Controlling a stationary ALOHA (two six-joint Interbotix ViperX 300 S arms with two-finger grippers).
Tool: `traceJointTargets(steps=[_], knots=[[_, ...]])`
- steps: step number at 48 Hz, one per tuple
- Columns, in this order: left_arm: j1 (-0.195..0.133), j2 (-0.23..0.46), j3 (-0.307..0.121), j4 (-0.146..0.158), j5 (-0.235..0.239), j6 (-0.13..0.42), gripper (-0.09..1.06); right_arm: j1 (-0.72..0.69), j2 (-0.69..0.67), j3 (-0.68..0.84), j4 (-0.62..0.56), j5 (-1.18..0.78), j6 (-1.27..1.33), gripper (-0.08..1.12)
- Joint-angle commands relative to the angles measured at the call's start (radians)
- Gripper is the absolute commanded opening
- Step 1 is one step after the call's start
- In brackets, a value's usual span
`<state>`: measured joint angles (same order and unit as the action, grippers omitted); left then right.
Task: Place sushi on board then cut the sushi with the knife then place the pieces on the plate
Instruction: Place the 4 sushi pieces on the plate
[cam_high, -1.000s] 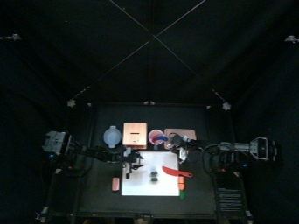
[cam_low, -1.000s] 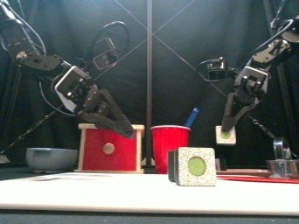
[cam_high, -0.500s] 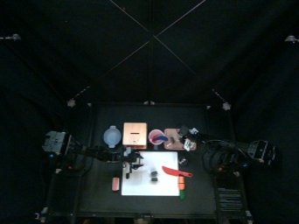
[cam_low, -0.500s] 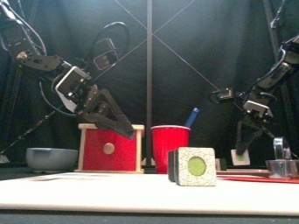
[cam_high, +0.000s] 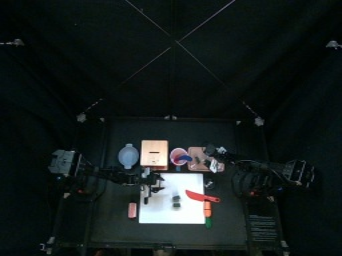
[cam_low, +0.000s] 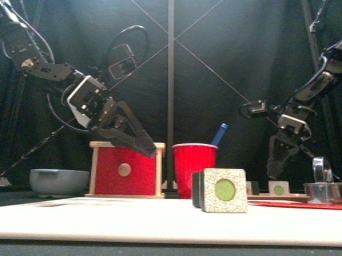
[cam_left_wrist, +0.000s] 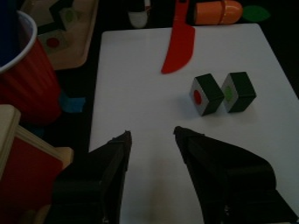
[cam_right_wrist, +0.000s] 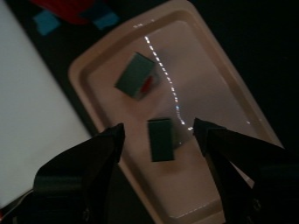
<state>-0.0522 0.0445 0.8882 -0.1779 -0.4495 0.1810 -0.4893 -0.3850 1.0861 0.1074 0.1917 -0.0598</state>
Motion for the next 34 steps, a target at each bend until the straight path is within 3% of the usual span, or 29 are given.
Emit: traceJointTargets(steps=[1, 14, 34], knots=[[0.003, -0.008, -0.021, -0.002, -0.006, 0.000, 0.82, 0.107, -0.049, -0.035, 0.021, 0.000, 0.000, 0.94], [0.005, -0.009, -0.020, 0.000, -0.006, 0.002, 0.82, 0.383, -0.012, -0.141, 0.046, -0.052, 0.000, 0.94], [0.005, -0.009, -0.021, -0.002, 0.012, 0.000, 0.82, 0.552, 0.193, -0.288, 0.057, -0.141, -0.002, 0.94]])
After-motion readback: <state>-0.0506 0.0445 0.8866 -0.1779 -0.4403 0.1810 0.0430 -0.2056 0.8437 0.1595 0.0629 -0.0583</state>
